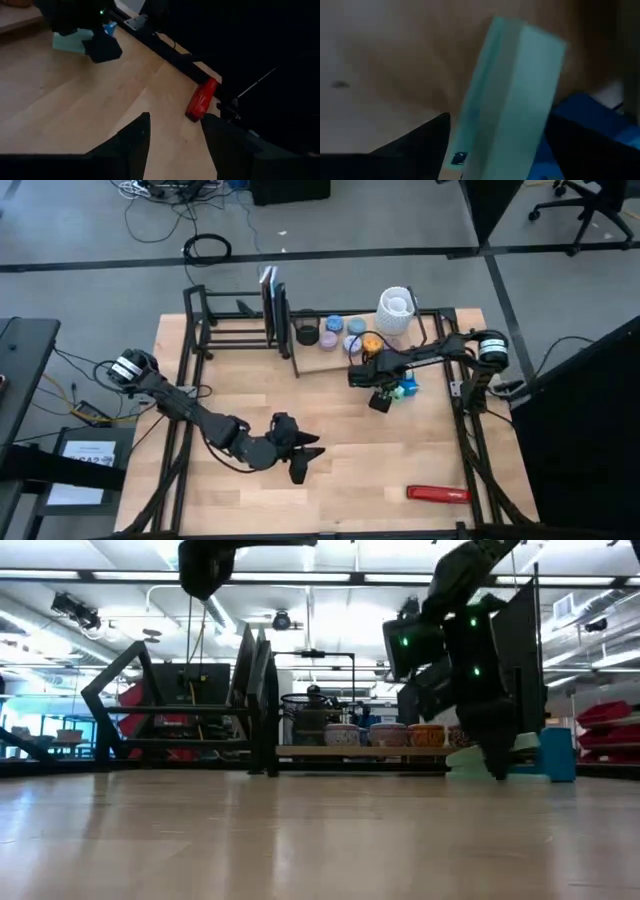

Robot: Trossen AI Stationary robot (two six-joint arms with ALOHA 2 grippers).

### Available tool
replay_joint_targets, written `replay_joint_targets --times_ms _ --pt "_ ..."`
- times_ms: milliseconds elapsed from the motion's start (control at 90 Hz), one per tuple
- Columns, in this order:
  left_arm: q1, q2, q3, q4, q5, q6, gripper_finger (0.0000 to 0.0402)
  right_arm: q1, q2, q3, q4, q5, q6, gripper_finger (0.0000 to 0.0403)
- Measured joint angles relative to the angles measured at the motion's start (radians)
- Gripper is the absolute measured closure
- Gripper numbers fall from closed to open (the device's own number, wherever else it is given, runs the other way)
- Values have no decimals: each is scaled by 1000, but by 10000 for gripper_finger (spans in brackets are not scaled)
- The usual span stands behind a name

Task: Stock shelves
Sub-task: Move the light blue stapler to the bottom right of the table

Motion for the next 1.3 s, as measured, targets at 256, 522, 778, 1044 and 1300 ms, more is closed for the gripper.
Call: replay_joint_targets --times_ms 256,522,778,1044,1300 --pt "0 0 0 0 -14 2 239 98 -33 -13 -12 -90 -20 332" --pt "0 0 0 1 -18 4 239 404 -140 3 -19 -241 54 328" --pt "-1 0 0 5 -18 2 238 791 -164 2 -22 -388 154 328" --pt "1 0 0 12 -18 5 238 1024 -164 -31 -20 -407 497 328" --pt "17 0 0 27 -19 35 238 1095 -164 -81 -20 -384 613 286"
